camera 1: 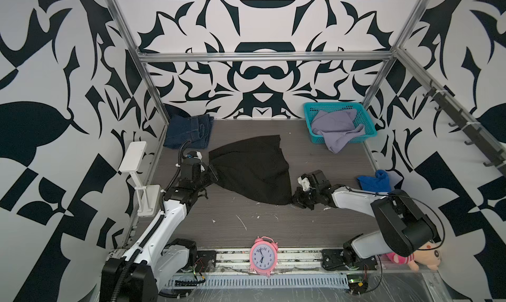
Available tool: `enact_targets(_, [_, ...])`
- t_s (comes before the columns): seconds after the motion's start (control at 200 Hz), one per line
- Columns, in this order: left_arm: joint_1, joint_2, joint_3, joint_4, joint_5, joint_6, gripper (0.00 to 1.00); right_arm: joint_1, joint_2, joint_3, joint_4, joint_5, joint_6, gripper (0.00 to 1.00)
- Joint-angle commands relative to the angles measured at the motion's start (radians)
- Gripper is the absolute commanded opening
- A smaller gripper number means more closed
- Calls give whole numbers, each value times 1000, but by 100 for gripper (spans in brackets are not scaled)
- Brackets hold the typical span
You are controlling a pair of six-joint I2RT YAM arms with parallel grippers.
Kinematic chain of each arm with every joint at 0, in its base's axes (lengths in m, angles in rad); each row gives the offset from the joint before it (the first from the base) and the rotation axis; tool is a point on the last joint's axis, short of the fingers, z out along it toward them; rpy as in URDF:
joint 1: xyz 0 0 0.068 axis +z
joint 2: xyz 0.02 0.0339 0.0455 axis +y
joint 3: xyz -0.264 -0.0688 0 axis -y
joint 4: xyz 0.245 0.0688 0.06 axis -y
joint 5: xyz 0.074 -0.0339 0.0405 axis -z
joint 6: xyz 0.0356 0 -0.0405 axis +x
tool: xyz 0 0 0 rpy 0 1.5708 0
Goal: Fold and stack skirts
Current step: Flatten out the skirt at the center of the table.
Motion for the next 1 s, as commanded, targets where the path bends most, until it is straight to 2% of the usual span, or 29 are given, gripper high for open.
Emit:
enact_targets(0.0, [4,-30,-23,-59,-60,-18,16,-24,-42,25,0,-19,6,0])
enact_targets(0.115, [5,-40,-24,-96,-88,-25,21,-54,-78,27,1,-34,10,0])
enact_targets(0.325, [5,-14,-31,-113,-84,-41,50,-66,-97,62,-11,-52,-7,0])
enact_targets(0.51, [5,7,-63,-167,-63,-97,57,-66,-73,62,6,-66,-3,0])
enact_targets(0.72, [2,-63,-192,-231,-35,-323,61,-66,-58,61,10,-69,-3,0])
enact_targets(0.835, [0,-71,-261,-253,-46,-393,61,-66,-39,61,19,-77,-3,0])
enact_targets(0.995, [-9,-30,-326,-103,0,-398,57,-66,-28,62,26,-83,-7,0])
